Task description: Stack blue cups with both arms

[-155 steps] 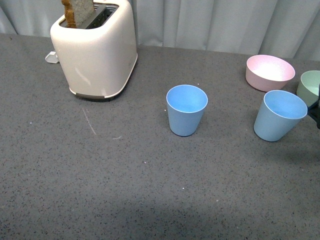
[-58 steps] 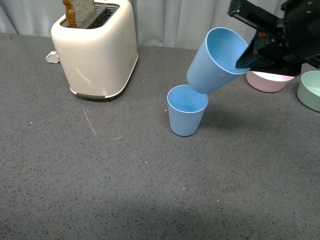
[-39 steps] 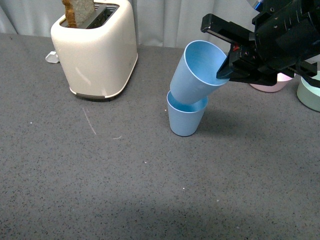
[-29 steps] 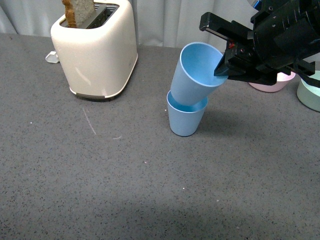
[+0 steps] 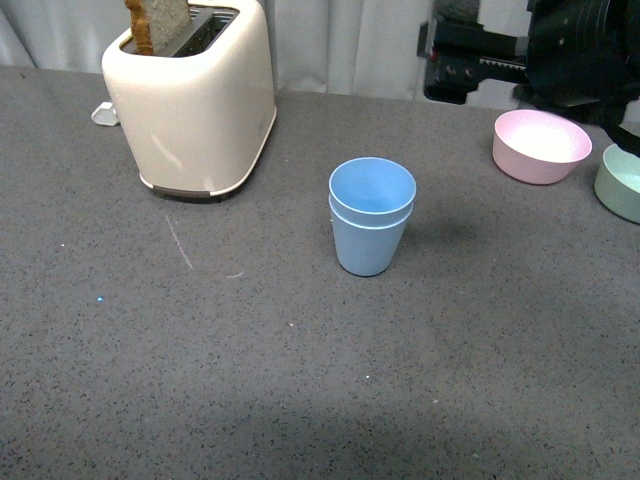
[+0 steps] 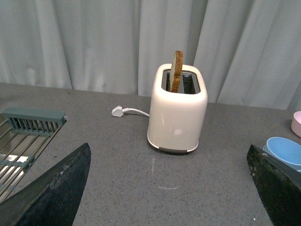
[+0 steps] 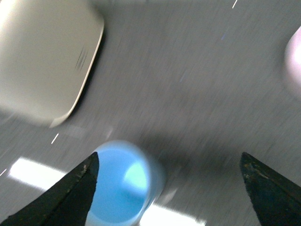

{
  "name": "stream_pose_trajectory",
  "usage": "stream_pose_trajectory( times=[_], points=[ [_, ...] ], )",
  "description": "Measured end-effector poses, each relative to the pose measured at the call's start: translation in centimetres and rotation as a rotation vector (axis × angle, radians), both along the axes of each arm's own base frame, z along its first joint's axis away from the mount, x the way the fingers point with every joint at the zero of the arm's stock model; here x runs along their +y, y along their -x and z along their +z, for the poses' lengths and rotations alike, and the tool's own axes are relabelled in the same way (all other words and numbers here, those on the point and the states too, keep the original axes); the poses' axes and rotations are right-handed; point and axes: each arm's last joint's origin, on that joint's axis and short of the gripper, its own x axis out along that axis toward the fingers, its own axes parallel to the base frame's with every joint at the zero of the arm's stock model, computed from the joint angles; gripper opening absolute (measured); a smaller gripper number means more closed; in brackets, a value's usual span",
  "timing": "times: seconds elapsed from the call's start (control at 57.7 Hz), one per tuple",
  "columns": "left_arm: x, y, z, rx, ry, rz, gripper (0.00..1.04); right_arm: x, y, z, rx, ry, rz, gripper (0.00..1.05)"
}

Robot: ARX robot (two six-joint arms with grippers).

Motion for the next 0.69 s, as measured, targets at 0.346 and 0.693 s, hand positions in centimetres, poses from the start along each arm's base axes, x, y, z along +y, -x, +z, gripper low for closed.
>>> stream_pose_trajectory(
  times=[0.346,0.693],
  points=[
    [0.0,0.0,0.0,0.000,0.000,0.000,0.98,-6.7,9.7,0.7,-0.475,0.083,-0.122,0.08],
    [0.0,0.0,0.0,0.000,0.000,0.000,0.98,-9.1,15.6,0.6,-0.466,0.089,-0.120,0.01]
  ],
)
